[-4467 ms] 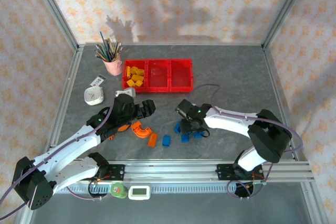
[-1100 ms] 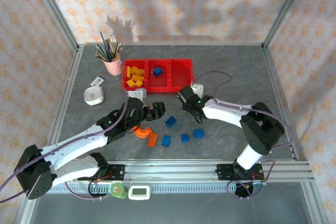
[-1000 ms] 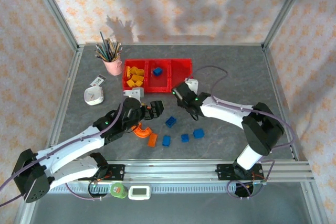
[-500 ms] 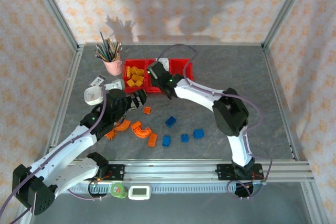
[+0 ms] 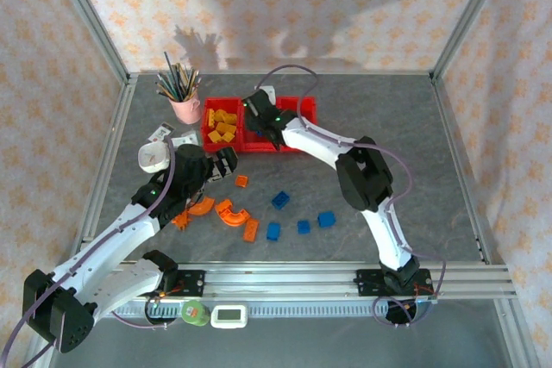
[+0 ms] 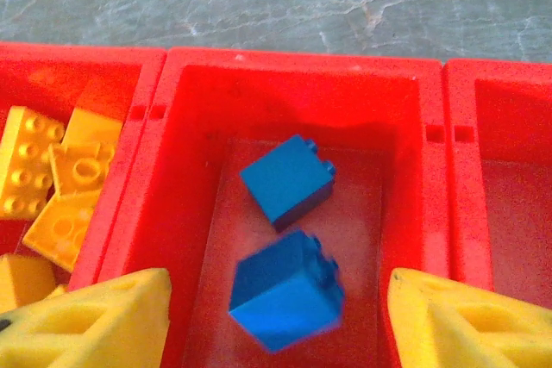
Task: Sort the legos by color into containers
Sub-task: Place the lego in the container, then pick up the lego from the center of the table.
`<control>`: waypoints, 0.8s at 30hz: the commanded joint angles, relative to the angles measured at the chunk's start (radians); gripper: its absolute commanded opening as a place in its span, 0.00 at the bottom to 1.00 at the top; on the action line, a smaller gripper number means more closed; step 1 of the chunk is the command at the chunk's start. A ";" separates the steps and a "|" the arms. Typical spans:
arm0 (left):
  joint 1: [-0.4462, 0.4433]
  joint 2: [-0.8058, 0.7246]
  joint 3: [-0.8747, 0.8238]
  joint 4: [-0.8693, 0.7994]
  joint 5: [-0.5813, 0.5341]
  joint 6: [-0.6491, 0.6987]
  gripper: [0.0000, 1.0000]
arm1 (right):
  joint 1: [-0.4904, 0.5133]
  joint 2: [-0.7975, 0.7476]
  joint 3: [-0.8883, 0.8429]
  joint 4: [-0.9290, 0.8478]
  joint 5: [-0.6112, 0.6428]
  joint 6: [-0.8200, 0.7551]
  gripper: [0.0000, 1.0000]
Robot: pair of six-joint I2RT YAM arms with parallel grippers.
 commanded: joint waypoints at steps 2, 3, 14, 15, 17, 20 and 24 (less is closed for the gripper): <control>0.006 -0.013 0.037 -0.035 0.031 0.003 0.99 | 0.037 -0.200 -0.113 0.009 -0.027 -0.053 0.71; 0.007 -0.018 0.040 -0.039 0.044 0.003 0.99 | 0.050 -0.238 -0.162 0.015 -0.012 -0.055 0.72; -0.057 -0.087 -0.032 0.000 0.127 -0.080 0.99 | 0.119 -0.563 -0.652 0.044 -0.094 -0.050 0.82; -0.073 -0.092 -0.039 0.001 0.116 -0.093 0.99 | 0.126 -0.579 -0.685 0.044 -0.099 -0.049 0.82; -0.102 -0.100 -0.058 0.018 0.107 -0.116 0.99 | 0.142 -0.601 -0.746 0.044 -0.093 -0.042 0.84; -0.140 -0.109 -0.083 0.032 0.077 -0.150 0.99 | 0.169 -0.626 -0.822 0.057 -0.087 -0.026 0.86; -0.155 -0.112 -0.114 0.052 0.066 -0.181 0.99 | 0.215 -0.618 -0.876 0.078 -0.052 -0.003 0.88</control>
